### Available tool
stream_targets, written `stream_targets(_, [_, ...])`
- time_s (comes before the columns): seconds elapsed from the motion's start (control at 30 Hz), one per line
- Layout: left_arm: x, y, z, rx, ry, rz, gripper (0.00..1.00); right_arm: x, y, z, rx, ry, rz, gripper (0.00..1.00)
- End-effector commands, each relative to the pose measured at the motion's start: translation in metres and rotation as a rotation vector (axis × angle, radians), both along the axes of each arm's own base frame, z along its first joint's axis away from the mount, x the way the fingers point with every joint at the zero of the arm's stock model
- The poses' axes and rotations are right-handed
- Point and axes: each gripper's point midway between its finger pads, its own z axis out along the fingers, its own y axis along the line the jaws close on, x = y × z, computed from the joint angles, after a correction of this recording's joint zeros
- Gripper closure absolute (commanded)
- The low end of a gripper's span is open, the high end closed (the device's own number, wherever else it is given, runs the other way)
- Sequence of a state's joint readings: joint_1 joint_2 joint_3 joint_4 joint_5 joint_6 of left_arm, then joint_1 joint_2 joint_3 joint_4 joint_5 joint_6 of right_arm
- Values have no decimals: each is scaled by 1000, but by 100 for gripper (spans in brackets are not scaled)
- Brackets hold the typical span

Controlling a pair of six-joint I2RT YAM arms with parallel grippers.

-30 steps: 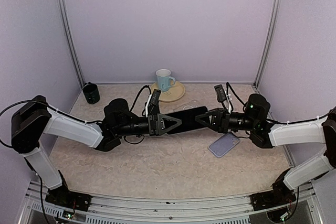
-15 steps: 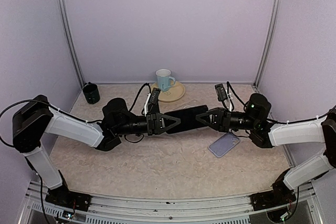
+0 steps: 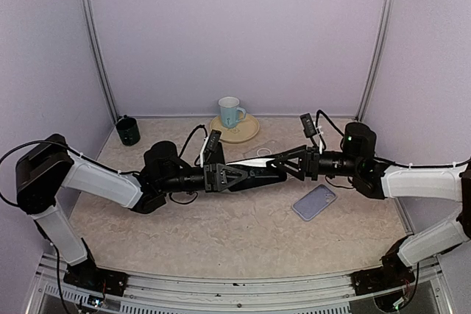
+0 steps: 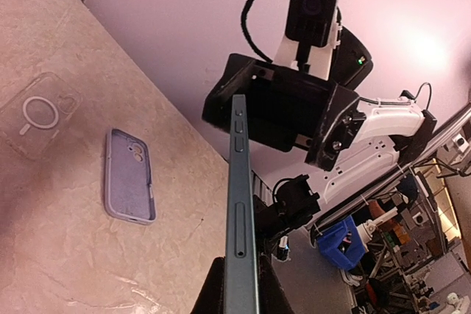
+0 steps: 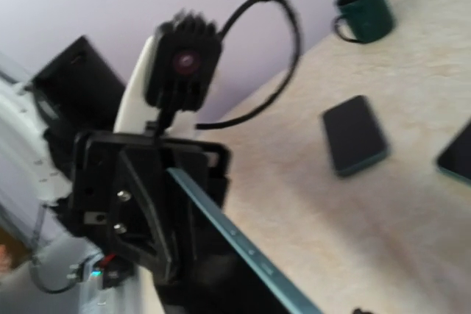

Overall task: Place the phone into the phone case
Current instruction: Pass from the right arm to the left, then move the phone case to the center of the board.

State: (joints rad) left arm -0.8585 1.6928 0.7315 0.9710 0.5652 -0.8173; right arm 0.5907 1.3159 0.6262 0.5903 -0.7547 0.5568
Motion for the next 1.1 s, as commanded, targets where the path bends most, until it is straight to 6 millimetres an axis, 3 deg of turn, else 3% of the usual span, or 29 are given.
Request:
stream_targets(0.0, [9,14,19,3,-75,76,100,18,-18,-2,-112,-21,-105,34])
stream_targets(0.43, [20,40,14,133,-95,219,100,73,-103,-64,-374,172,-477,44])
stream_targets(0.8, [23,52,24,128,-96,266,100,85,-144,-120,-561,311,-644,49])
stream_targets(1.07, [22,52,21,138,-91,250,100,88,-169,-149,-624,387,-715,46])
